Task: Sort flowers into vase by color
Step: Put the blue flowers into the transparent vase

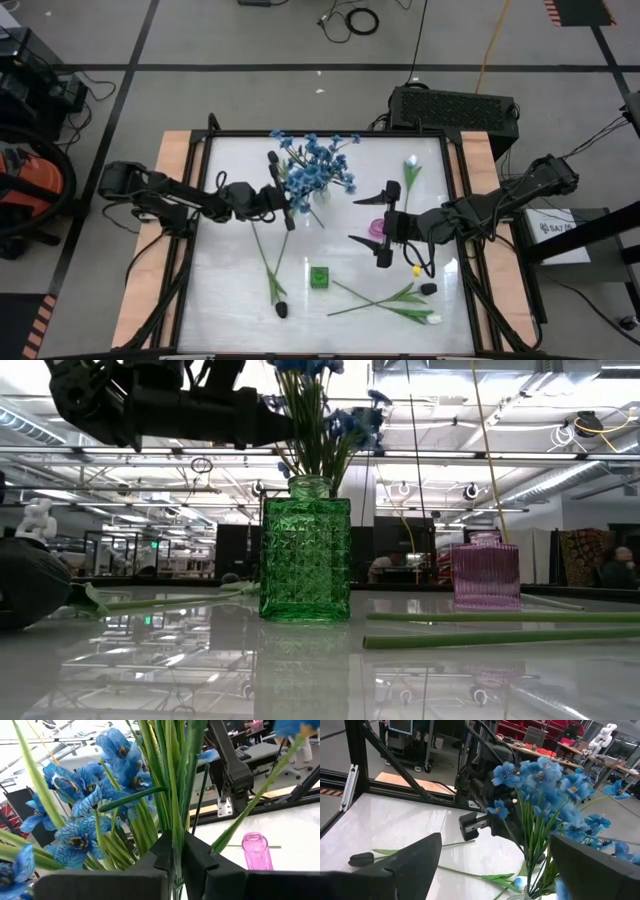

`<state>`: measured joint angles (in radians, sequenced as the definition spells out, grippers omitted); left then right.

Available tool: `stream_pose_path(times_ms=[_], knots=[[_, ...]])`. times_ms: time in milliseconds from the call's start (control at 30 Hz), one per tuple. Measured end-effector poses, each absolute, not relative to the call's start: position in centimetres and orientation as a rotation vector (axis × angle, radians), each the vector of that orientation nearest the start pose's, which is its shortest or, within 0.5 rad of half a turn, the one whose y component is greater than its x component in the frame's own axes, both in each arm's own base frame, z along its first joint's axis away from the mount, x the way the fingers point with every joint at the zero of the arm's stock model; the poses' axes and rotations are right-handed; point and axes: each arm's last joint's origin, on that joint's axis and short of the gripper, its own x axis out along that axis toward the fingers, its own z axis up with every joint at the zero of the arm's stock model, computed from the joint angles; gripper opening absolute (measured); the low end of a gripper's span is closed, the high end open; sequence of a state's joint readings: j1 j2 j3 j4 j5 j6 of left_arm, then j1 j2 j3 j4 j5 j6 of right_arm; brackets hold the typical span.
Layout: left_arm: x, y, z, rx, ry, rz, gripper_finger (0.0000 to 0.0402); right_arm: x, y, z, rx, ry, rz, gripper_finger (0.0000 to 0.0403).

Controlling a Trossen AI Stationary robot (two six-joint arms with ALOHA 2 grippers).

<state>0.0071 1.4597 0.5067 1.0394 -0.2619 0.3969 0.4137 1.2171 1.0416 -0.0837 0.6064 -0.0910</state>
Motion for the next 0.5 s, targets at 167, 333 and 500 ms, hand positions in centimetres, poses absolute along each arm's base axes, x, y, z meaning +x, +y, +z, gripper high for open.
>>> stream_pose_path(times_ms=[167,333,500], knots=[[27.74,0.94,20.55,0.363,-0.001,0.276,0.0031,25.27,9.29,34.4,-0.217,0.235,-0.181,0.0363],[27.75,0.94,20.3,0.361,0.024,0.272,0.0034,25.27,9.29,34.4,-0.217,0.235,-0.181,0.0363],[27.73,1.3,20.21,0.271,0.024,0.294,0.0079,25.27,9.29,34.39,-0.217,0.236,-0.181,0.0363]])
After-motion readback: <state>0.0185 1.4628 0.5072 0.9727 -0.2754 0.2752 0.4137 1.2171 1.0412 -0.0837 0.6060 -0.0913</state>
